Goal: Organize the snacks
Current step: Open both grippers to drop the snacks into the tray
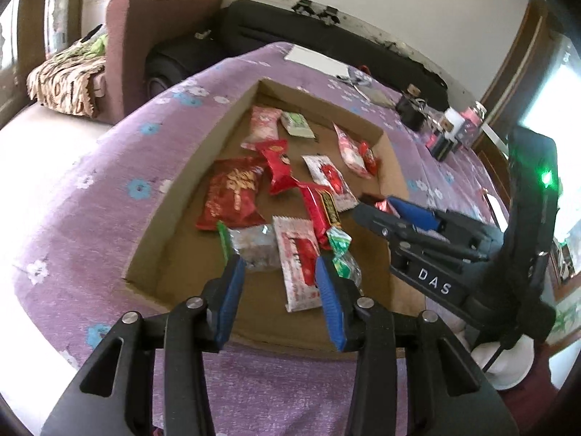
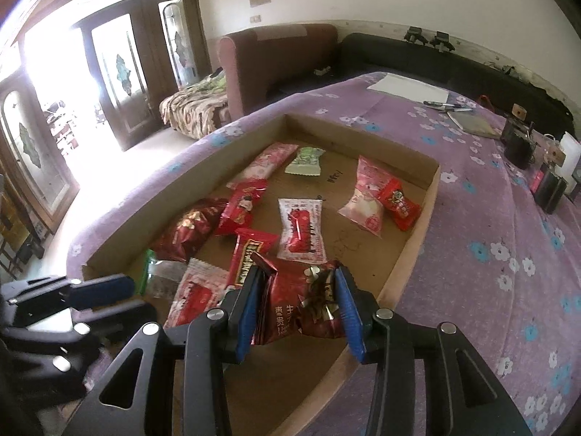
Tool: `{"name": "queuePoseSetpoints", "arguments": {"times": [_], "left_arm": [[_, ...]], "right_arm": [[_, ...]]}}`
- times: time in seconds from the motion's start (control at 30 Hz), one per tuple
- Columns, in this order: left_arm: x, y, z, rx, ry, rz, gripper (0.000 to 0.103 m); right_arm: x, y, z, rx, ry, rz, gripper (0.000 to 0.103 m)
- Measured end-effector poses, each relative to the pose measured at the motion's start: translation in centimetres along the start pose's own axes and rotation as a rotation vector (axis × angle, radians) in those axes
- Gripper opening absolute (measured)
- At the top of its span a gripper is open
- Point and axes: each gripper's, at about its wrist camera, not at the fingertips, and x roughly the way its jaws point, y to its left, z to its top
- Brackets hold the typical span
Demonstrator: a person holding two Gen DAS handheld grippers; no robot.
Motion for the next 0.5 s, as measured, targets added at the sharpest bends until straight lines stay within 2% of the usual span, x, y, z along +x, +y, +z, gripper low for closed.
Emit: {"name": "queuePoseSetpoints", "arguments": {"times": [0.07,0.2,0.37,0.5], "left_arm": [[-0.5,0.1,0.1,-0.010,-0.021,0.007,0.056],[-1.3,-0.2,0.3,-0.004,-0.058,0.027,0.057],[-1.6,-0.6,0.3,0.008,-0.076,0.053,0.057],[-1.9,-1.2,0.2,0.034,-0.103,0.118,0.057]], "right_arm": [[0.1,-0.1,-0.1,0.006,0.001,0.004,0.042],[-0.4,-0.1,-0.1,0.019,-0.011,0.021,0.057],[-2.7,-0.1,0.0,0.023,-0.067,0.032,0.059],[-4.6,-0.7,-0.3,0.055,-0.111,0.040,0.063]]}}
